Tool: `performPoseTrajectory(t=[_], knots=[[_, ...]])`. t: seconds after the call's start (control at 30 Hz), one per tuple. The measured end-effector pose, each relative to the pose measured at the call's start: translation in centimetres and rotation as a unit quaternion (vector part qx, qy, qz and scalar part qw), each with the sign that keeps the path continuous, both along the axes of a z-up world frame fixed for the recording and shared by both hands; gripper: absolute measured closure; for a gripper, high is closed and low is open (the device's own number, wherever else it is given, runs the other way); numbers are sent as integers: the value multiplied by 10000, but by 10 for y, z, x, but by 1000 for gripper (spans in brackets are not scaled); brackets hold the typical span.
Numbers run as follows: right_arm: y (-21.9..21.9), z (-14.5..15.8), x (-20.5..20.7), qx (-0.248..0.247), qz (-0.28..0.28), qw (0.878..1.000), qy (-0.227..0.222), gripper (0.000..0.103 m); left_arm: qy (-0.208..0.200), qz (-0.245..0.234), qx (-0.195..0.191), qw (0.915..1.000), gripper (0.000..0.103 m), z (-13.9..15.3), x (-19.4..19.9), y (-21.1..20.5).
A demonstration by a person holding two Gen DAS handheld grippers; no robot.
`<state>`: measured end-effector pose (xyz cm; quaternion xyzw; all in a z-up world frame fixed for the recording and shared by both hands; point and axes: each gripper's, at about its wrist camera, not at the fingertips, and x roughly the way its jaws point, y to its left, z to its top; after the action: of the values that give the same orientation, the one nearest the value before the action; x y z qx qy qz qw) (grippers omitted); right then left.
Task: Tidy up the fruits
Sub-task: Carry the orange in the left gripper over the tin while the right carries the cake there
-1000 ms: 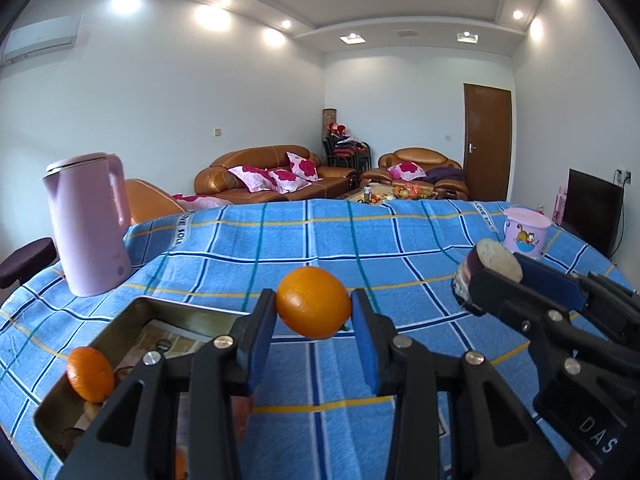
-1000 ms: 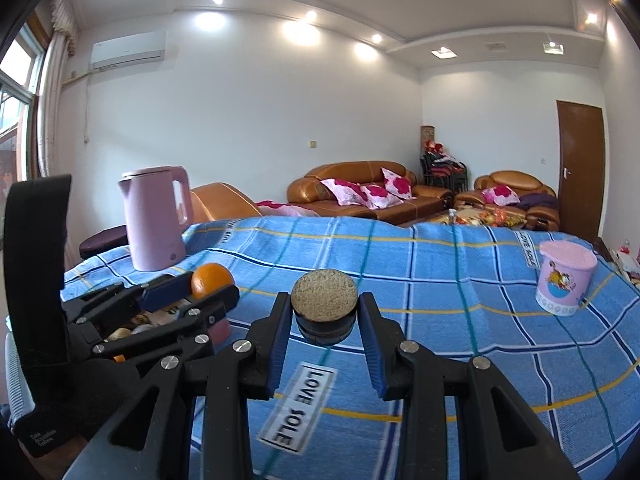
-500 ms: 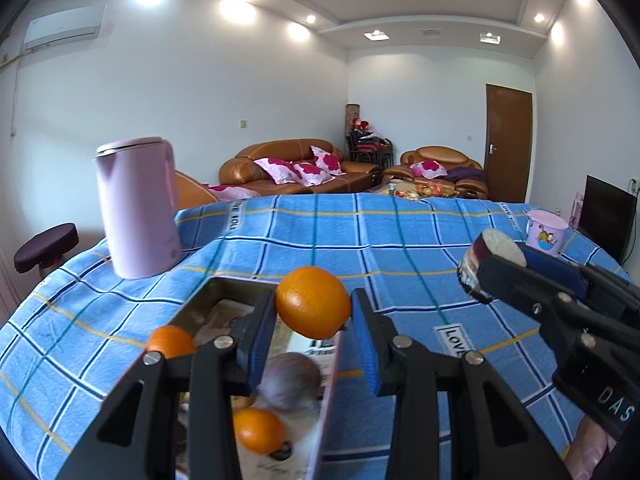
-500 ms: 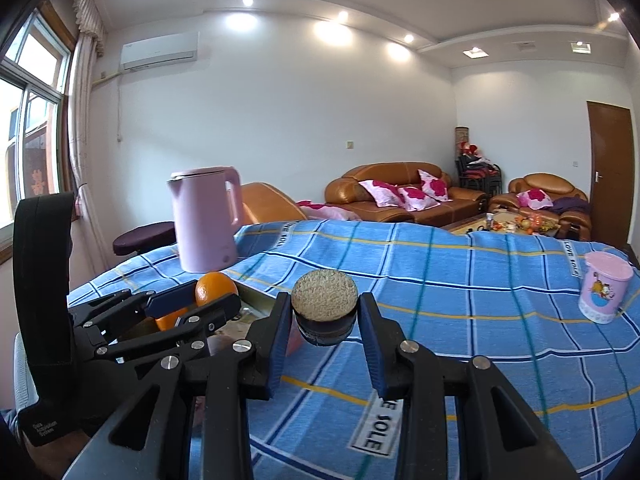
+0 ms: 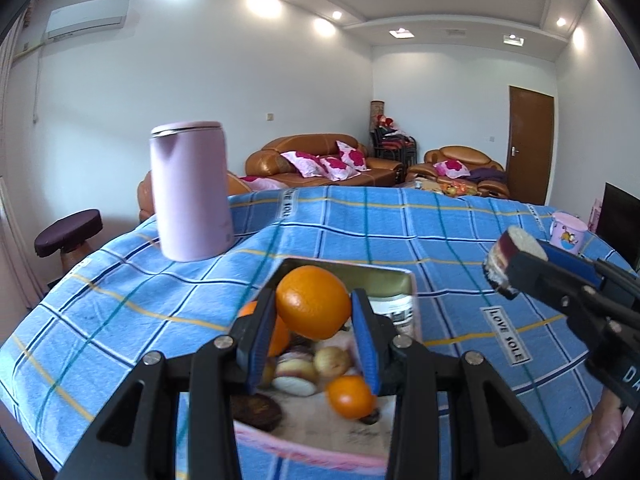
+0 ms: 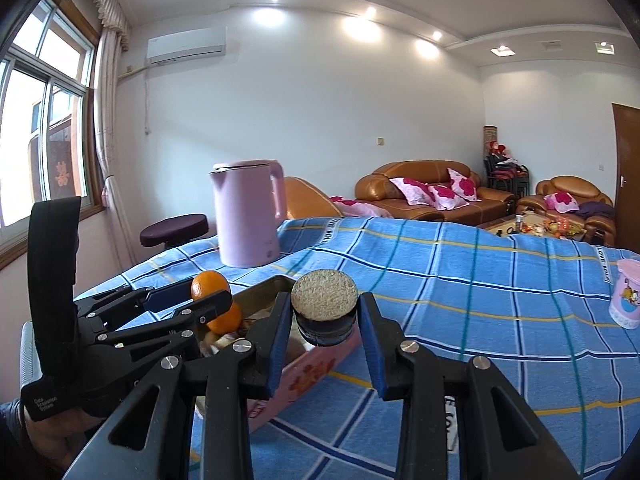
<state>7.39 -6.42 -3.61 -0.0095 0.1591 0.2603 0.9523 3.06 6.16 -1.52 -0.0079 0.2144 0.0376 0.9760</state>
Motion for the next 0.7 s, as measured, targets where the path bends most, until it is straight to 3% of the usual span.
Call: performPoseTrajectory(t=[0.3,0.7], knots=[[26,-6,-8,-78,322,9994,39,67,119,267,-106,9995,63,-5,-8,31],[53,-24,-7,-277,583,9976,256,67,312,142,-290,9990,63,-16,-10,31]])
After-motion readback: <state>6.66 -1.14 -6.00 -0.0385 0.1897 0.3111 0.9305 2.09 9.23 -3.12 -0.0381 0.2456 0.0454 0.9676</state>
